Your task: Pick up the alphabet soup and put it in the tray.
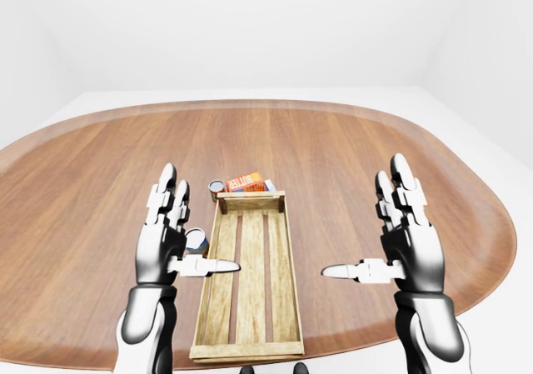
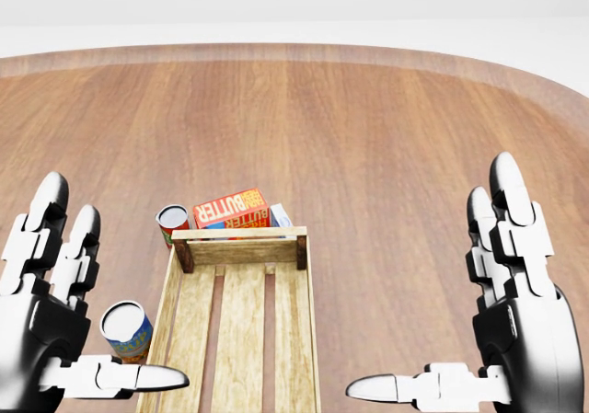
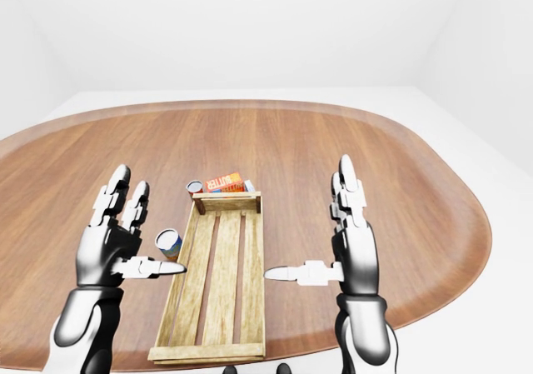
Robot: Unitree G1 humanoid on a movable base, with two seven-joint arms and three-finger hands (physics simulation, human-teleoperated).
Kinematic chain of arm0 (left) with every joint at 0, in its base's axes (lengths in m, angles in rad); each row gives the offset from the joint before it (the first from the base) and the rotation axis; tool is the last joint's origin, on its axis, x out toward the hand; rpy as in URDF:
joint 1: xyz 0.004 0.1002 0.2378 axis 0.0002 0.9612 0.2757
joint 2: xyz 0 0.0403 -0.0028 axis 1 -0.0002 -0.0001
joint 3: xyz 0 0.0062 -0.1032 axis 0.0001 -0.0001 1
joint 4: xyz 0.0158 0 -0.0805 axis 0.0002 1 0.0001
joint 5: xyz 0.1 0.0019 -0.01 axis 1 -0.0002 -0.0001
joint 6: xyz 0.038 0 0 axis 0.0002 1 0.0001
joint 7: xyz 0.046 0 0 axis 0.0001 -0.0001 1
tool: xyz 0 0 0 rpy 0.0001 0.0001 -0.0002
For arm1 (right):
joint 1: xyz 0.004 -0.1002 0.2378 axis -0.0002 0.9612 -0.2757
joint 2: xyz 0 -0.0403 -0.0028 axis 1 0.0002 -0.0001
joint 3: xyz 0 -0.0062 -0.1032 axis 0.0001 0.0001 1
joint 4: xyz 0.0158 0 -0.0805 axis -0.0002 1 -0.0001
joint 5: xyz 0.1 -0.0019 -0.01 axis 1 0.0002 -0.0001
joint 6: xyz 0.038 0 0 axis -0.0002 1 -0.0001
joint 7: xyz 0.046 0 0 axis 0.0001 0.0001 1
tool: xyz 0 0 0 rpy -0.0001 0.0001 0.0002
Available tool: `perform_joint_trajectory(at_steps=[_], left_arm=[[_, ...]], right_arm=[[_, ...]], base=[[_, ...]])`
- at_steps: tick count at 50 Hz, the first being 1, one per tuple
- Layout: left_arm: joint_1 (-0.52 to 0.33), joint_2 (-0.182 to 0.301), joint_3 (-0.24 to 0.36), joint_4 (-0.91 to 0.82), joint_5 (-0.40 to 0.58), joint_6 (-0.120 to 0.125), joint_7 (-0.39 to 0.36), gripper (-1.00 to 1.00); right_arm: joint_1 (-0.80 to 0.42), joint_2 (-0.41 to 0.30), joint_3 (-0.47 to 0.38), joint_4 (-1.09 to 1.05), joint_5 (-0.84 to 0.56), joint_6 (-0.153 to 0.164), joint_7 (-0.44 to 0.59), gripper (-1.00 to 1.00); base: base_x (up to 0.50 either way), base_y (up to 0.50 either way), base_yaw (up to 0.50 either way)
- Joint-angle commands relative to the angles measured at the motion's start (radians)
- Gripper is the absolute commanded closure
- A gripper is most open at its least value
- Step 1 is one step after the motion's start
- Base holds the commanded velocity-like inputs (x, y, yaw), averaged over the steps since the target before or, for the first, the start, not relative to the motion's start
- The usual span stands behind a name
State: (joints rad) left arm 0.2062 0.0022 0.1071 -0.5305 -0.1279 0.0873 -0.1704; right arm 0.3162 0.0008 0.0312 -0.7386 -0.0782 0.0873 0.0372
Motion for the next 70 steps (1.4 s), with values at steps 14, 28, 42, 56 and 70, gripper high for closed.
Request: perform_joint_trajectory(at_steps=[14, 28, 42, 56, 70], left_arm=[[-0.125, 0.096, 0.164, -0.004, 0.149, 0.0, -0.061, -1.0], [-0.229, 0.205, 0.259, 0.104, 0.308, 0.0, -0.163, -1.0], [-0.317, 0.3, 0.239, 0.237, 0.503, 0.0, -0.278, -1.0], [-0.398, 0.384, 0.197, 0.474, 0.659, 0.0, -0.44, -1.0], [-0.535, 0.429, 0.106, 0.821, 0.851, -0.076, -0.425, -1.0]], right_arm=[[0.024, 0.001, -0.015, -0.031, 0.03, 0.0, 0.017, -0.99], [0.024, -0.003, 0.012, -0.035, 0.023, 0.0, 0.006, -0.99], [0.027, -0.007, 0.012, -0.041, 0.028, 0.0, 0.012, -0.99], [0.047, -0.001, -0.004, -0.076, 0.042, 0.0, 0.021, -1.0], [0.052, 0.006, -0.017, -0.09, 0.049, 0.0, 0.032, -0.99]], base=[[0.0, 0.0, 0.0], [0.0, 0.0, 0.0], [0.0, 0.0, 0.0], [0.0, 0.0, 0.0], [0.0, 0.0, 0.0]])
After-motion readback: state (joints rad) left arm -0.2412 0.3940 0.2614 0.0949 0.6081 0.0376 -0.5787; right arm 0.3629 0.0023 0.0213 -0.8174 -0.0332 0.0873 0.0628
